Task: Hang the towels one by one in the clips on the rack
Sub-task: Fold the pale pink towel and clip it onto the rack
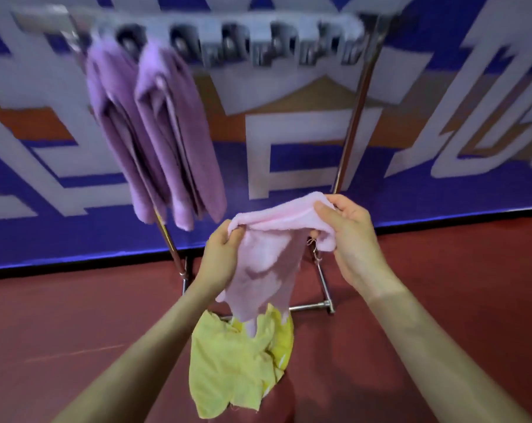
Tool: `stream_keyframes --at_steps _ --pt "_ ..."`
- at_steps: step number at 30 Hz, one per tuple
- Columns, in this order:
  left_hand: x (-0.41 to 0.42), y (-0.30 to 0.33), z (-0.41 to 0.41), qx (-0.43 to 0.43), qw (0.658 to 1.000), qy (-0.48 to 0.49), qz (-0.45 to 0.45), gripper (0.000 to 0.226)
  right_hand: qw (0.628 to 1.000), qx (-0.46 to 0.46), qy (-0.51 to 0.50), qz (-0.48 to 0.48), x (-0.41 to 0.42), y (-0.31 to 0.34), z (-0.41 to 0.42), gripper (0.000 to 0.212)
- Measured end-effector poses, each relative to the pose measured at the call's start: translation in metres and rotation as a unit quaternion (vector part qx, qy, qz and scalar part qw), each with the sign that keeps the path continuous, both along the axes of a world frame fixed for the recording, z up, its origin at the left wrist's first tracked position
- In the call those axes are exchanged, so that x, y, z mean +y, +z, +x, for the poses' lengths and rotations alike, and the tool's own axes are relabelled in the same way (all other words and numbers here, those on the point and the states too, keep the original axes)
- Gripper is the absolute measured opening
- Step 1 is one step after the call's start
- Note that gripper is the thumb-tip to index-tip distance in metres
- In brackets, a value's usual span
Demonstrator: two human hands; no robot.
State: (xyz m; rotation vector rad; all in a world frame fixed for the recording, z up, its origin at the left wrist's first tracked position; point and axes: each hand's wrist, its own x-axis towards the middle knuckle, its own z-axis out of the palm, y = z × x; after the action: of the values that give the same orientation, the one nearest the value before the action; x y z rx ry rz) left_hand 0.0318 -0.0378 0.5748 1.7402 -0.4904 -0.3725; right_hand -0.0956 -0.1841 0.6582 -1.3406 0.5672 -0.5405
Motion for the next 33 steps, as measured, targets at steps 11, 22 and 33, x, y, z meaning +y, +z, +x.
stream_keyframes --at_steps 11,22,33 --pt "0.041 0.333 0.034 -0.174 0.983 0.032 0.048 0.024 0.993 -0.019 0.048 -0.107 0.002 0.332 0.019 0.017" --pt "0.077 0.429 0.057 -0.212 0.970 0.082 0.081 0.039 0.916 -0.119 0.241 -0.298 0.013 0.439 0.019 0.035" --pt "0.082 0.432 0.054 -0.206 0.964 0.036 0.166 0.029 0.876 -0.003 0.055 -0.480 0.029 0.472 0.054 0.041"
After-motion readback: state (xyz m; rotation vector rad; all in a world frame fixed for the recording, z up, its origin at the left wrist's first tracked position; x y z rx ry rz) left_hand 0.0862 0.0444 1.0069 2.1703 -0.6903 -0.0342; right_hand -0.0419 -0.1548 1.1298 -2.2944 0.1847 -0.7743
